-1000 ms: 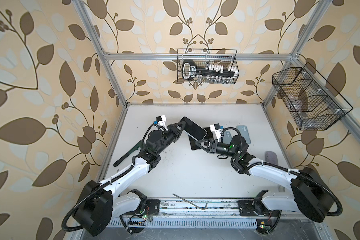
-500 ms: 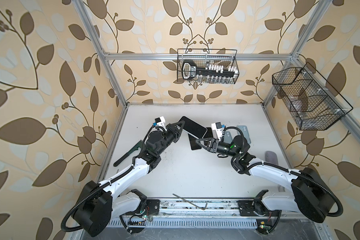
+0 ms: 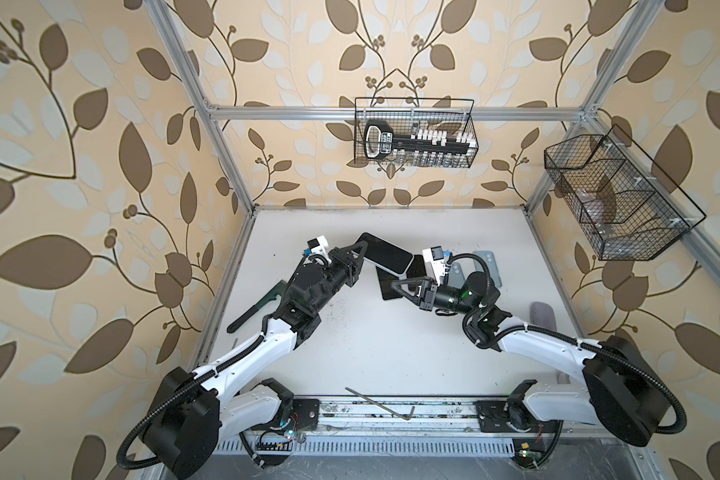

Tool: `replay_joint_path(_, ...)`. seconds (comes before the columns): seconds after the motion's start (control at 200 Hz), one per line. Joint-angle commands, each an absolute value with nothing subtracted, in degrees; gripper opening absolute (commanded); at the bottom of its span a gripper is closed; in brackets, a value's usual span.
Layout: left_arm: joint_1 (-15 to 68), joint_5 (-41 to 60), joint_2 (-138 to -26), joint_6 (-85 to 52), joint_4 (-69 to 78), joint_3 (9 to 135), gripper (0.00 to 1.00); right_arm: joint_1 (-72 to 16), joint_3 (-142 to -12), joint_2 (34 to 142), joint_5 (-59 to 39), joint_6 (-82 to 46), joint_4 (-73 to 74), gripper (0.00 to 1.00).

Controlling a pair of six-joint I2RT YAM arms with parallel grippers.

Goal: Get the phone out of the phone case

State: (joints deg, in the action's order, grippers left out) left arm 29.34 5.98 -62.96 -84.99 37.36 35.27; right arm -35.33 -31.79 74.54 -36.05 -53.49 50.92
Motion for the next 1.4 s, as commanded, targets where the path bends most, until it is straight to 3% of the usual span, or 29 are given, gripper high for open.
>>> replay_joint_path(0.0,29.96,6.36,-60.27,-85.34,42.7,37.86,0.0,-35.2,-30.67,74.18,-37.3,-52.01,53.99,0.12)
replay_joint_path(0.195,29.94,6.03,-59.76,-81.04,39.2,38.32,0.0,-35.26,-31.26,70.38,-38.32,-51.66,51.52,0.38)
replay_joint_path(0.295,29.92,6.09,-60.31,-80.41,39.09,38.18,0.0,-34.98,-31.85,68.91,-38.13,-52.81,48.83,0.43)
replay_joint_path(0.874,29.93,7.15,-61.44,-80.84,41.66,38.31,0.0,-33.86,-35.29,73.79,-36.07,-60.87,48.25,0.44)
replay_joint_path(1.109,29.93,7.8,-62.29,-81.21,42.44,38.32,0.0,-33.77,-35.85,75.62,-36.07,-62.21,51.36,0.33)
replay_joint_path(1.394,29.97,8.16,-62.82,-81.28,42.96,37.98,0.0,-33.7,-36.04,76.8,-35.96,-63.21,53.45,0.26)
